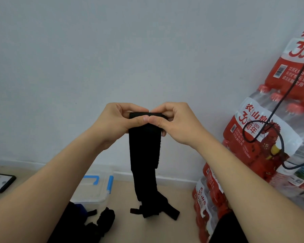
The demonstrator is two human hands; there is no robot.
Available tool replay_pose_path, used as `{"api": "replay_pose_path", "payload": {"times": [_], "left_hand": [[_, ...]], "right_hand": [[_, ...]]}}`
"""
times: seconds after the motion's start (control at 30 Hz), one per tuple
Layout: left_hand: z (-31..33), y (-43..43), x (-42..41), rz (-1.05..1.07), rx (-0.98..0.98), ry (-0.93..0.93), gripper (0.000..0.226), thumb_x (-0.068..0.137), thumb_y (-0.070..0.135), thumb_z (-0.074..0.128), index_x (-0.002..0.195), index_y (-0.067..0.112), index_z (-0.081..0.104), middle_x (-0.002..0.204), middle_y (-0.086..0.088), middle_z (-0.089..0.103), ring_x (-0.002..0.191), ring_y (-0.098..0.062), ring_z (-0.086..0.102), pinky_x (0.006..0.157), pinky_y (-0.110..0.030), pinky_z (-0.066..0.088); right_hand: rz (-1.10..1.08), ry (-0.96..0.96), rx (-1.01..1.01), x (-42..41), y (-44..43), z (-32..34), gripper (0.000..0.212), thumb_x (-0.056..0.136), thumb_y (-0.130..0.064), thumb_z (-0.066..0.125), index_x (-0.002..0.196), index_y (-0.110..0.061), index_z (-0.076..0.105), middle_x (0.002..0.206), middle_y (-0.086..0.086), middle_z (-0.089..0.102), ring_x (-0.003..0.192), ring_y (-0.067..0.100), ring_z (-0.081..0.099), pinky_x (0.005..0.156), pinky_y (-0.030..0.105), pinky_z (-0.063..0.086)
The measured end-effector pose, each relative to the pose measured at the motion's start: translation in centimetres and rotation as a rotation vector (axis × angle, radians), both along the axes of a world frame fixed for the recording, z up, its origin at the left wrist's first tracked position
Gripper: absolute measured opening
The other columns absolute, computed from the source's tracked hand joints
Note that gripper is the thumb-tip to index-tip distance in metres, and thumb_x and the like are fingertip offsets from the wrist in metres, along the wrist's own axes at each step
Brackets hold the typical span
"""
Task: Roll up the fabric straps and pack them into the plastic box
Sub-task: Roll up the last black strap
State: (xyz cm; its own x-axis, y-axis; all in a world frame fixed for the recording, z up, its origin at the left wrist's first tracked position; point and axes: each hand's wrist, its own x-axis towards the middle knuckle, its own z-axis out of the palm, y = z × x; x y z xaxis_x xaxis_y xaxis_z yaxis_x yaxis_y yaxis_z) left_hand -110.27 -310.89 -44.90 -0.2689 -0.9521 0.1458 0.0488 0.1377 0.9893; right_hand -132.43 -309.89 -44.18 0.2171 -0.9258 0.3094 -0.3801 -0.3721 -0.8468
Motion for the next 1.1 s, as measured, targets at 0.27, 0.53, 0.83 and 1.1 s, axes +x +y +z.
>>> {"api": "replay_pose_path", "payload": {"times": [0.27, 0.53, 0.83, 1.1], "left_hand": [[0.2, 0.2, 0.0, -0.107, 0.036, 0.054, 0.016, 0.096, 0.023, 0.079, 0.108, 0.012, 0.079, 0.112, -0.023, 0.08, 0.101, -0.037, 0.081, 0.078, -0.035, 0.065], [-0.2, -0.3, 0.7, -0.19, 0.096, -0.107, 0.045, 0.102, 0.049, 0.065, 0.122, 0.012, 0.081, 0.119, -0.016, 0.08, 0.111, -0.031, 0.079, 0.09, -0.043, 0.067], [0.2, 0.0, 0.9, -0.015, -0.076, -0.045, 0.035, 0.079, 0.026, 0.091, 0.113, 0.018, 0.083, 0.103, -0.014, 0.084, 0.097, -0.031, 0.082, 0.076, -0.033, 0.066], [0.2, 0.3, 0.6, -0.082, -0.161, -0.209, 0.026, 0.113, 0.03, 0.057, 0.122, 0.017, 0.079, 0.11, -0.01, 0.082, 0.105, -0.027, 0.08, 0.089, -0.044, 0.067]], "right_hand": [[-0.049, -0.009, -0.128, 0.4, 0.2, 0.3, 0.011, 0.093, -0.018, 0.086, 0.098, -0.021, 0.077, 0.098, -0.007, 0.083, 0.096, 0.012, 0.079, 0.091, 0.039, 0.063], [-0.101, -0.067, -0.159, 0.7, 0.2, 0.0, 0.023, 0.083, -0.011, 0.094, 0.092, -0.03, 0.084, 0.092, -0.009, 0.083, 0.091, 0.007, 0.08, 0.093, 0.035, 0.065], [0.004, -0.11, -0.005, -0.4, -0.5, -0.2, 0.015, 0.095, -0.017, 0.084, 0.11, -0.022, 0.084, 0.095, -0.003, 0.084, 0.073, 0.005, 0.074, 0.067, 0.024, 0.058], [-0.056, -0.094, -0.085, -0.2, -0.7, -0.3, 0.021, 0.089, -0.014, 0.09, 0.096, -0.032, 0.08, 0.093, -0.012, 0.082, 0.087, 0.005, 0.078, 0.073, 0.019, 0.058]]}}
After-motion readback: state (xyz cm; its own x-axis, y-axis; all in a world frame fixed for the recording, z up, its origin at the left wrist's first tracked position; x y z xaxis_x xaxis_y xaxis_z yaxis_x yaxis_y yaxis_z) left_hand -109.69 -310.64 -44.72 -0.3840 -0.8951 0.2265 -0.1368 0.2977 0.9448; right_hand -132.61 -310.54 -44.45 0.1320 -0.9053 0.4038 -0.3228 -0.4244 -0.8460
